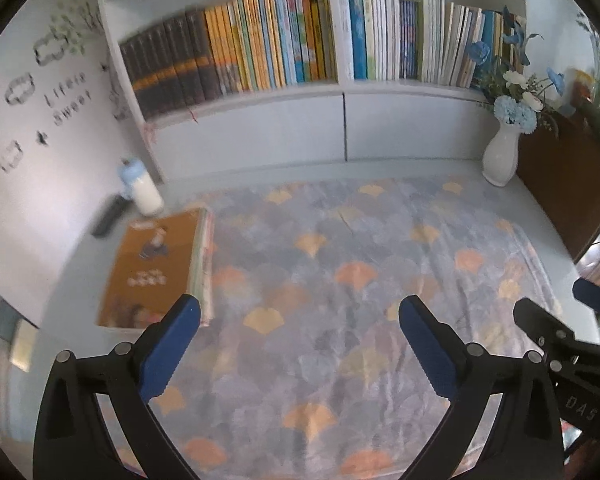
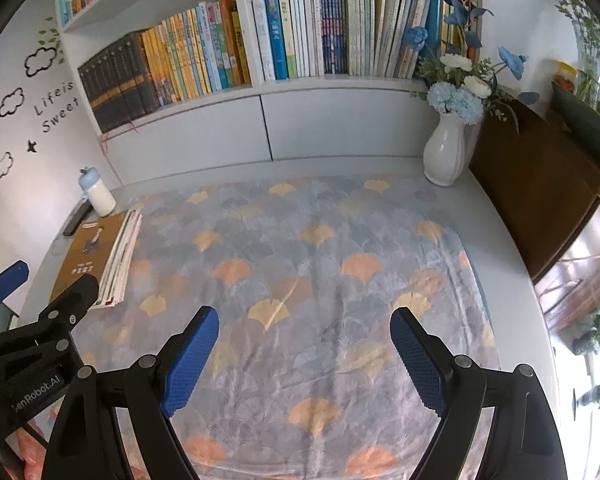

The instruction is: Organize books

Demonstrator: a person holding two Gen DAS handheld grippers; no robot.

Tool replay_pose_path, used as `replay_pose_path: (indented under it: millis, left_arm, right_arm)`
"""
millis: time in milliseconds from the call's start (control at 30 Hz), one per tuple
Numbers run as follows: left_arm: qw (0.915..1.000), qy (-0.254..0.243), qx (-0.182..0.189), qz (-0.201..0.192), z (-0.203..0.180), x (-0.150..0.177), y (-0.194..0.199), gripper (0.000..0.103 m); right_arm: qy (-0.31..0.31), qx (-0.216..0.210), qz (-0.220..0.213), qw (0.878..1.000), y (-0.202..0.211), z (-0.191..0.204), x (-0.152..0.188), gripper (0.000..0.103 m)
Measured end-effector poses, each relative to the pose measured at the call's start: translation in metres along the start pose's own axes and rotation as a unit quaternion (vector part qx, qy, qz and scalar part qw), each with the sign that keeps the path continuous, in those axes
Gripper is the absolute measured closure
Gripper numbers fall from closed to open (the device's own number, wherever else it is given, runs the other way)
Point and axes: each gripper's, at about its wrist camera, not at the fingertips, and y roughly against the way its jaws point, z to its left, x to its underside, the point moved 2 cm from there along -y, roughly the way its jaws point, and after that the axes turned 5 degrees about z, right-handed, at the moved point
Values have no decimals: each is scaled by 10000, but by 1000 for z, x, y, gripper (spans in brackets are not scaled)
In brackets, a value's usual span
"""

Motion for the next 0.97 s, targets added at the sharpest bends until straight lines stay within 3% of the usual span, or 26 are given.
replay_pose_path:
  millis: [233, 500, 733, 967]
  left_arm:
    - [9994, 92, 17, 324, 22, 6, -40, 3]
    - [9997, -184, 71, 156, 42, -7, -42, 3]
    - [9991, -344, 65, -227, 54, -26, -22, 3]
    - [9987, -152, 302, -385, 64, -23, -19, 3]
  right_arm:
    - [-110, 464, 263, 9985, -20, 15, 11, 17]
    - [-292, 607, 216, 9975, -27, 38, 7, 17]
    - [-380, 734, -273, 9962, -3, 56, -6, 17]
    - [-397, 908, -444, 9941, 9, 62, -5, 17]
